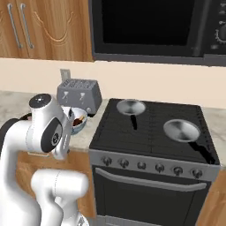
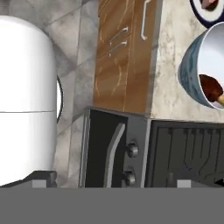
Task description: Place one of the steaks on the plate and the other in the bowl. Then place the bowl in the fridge.
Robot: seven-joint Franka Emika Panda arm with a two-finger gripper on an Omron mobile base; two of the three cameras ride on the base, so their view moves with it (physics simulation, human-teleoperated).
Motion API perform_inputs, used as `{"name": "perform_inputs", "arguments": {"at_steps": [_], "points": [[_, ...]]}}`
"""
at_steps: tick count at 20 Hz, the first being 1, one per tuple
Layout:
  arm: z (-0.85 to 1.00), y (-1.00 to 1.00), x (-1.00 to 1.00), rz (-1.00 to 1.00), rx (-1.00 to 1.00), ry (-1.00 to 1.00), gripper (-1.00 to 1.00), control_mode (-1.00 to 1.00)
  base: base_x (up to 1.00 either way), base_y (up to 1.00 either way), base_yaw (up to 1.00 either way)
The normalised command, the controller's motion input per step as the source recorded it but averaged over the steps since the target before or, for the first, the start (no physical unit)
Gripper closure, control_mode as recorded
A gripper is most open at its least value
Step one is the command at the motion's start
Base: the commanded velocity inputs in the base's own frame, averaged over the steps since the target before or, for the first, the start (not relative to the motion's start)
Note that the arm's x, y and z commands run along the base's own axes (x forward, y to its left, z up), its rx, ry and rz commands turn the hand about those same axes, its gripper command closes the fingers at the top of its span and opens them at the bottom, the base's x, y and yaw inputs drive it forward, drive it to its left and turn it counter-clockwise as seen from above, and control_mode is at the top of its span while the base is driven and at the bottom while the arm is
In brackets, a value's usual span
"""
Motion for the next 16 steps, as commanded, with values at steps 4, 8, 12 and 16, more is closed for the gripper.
{"name": "perform_inputs", "arguments": {"at_steps": [4,8,12,16], "points": [[0.0,0.0,0.0,0.0,0.0,0.0,-1.0,1.0,-0.15,-0.95,-0.06],[0.0,0.0,0.0,0.0,0.0,0.0,-1.0,1.0,-0.25,-0.98,-0.03],[0.0,0.0,0.0,0.0,0.0,0.0,-1.0,1.0,-0.28,-0.93,0.0],[0.0,0.0,0.0,0.0,0.0,0.0,-1.0,1.0,-0.33,-0.88,0.0]]}}
